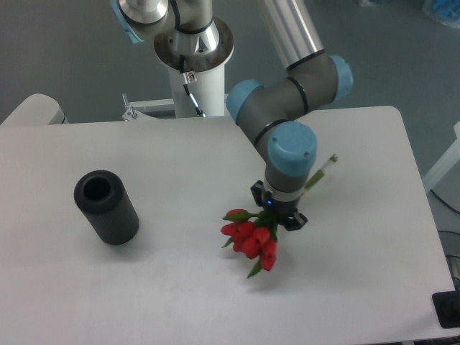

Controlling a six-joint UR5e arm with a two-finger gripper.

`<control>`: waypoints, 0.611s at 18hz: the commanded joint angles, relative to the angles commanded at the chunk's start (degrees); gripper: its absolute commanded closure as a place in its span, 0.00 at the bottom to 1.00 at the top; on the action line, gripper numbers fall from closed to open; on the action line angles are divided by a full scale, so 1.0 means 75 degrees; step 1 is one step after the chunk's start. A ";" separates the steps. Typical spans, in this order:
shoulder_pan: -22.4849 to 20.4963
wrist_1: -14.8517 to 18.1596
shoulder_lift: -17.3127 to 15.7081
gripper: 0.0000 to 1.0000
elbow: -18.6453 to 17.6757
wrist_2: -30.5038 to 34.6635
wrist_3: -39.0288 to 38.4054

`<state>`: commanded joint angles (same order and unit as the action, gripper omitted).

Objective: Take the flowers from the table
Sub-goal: 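Lift the grasped tulips up off the table, away from the vase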

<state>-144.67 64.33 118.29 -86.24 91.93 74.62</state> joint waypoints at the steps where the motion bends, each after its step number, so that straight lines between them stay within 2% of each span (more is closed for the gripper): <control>1: 0.0000 0.0129 0.0105 0.97 0.0188 0.0000 0.0035; 4: -0.0012 0.0550 0.0363 0.97 0.0774 0.0000 0.0164; 11: -0.0082 0.1464 0.0645 0.98 0.1852 0.0000 0.0609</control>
<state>-145.28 75.31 123.13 -72.34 91.93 79.19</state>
